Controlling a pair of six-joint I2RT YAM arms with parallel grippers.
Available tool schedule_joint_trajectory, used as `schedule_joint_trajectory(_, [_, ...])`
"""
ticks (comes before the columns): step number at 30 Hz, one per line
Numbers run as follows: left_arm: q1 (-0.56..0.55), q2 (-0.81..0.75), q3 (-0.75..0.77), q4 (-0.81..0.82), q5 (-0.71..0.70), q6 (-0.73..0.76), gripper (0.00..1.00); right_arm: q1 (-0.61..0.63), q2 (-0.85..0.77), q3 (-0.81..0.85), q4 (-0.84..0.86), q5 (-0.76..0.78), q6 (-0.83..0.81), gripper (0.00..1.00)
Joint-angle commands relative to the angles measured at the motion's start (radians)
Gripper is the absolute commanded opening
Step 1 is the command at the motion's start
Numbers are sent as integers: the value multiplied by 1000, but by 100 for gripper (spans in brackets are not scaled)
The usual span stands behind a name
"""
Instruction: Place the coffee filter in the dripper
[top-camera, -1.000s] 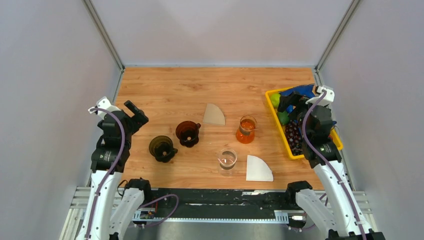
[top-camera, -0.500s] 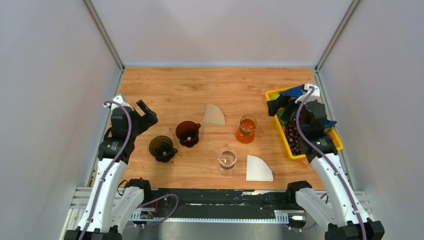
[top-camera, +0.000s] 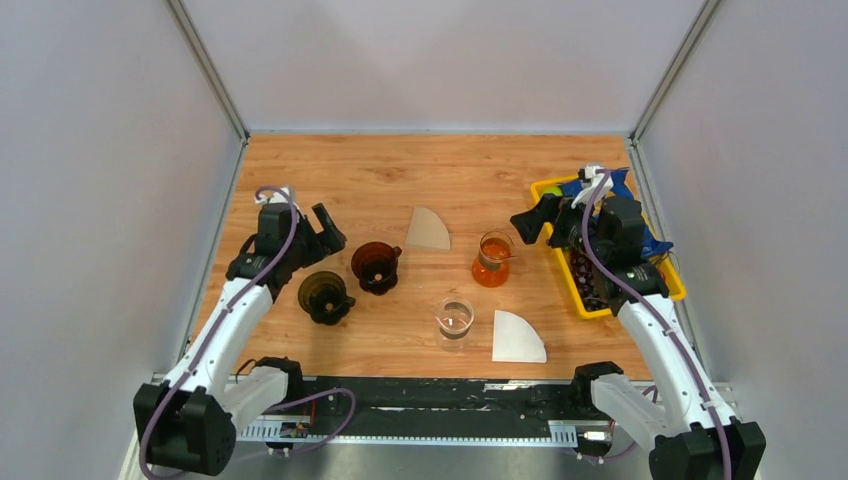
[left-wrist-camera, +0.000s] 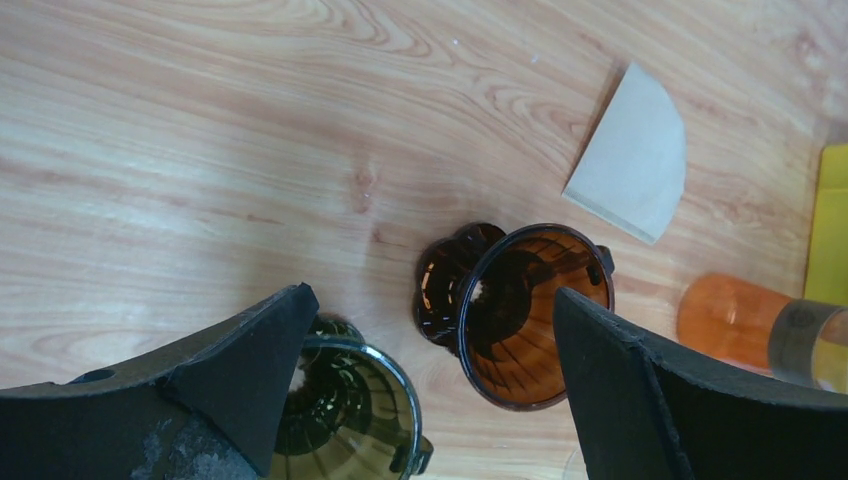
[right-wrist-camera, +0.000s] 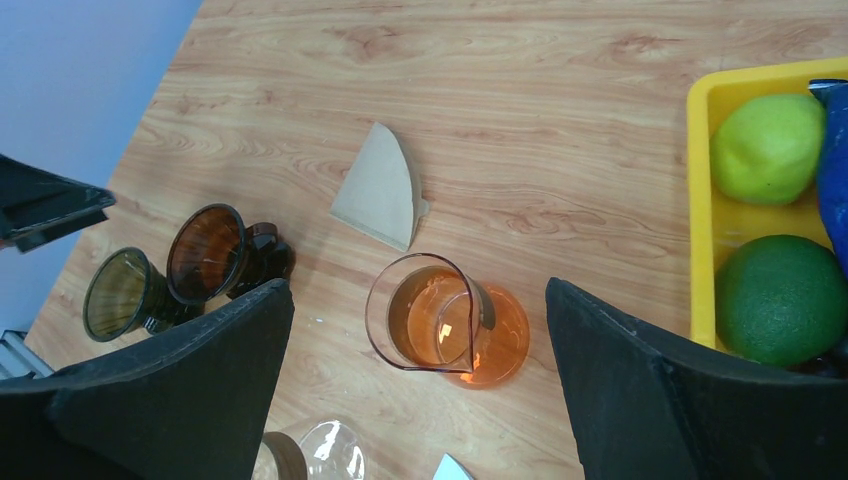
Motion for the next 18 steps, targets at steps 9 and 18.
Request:
schedule_joint_trajectory(9, [-70, 262, 85, 164, 43, 132, 94, -2, -8, 28, 1, -27, -39, 100])
schedule_joint_trajectory(18, [-111, 368, 106, 177, 99, 193, 86, -2, -5, 53, -11, 41, -47, 100])
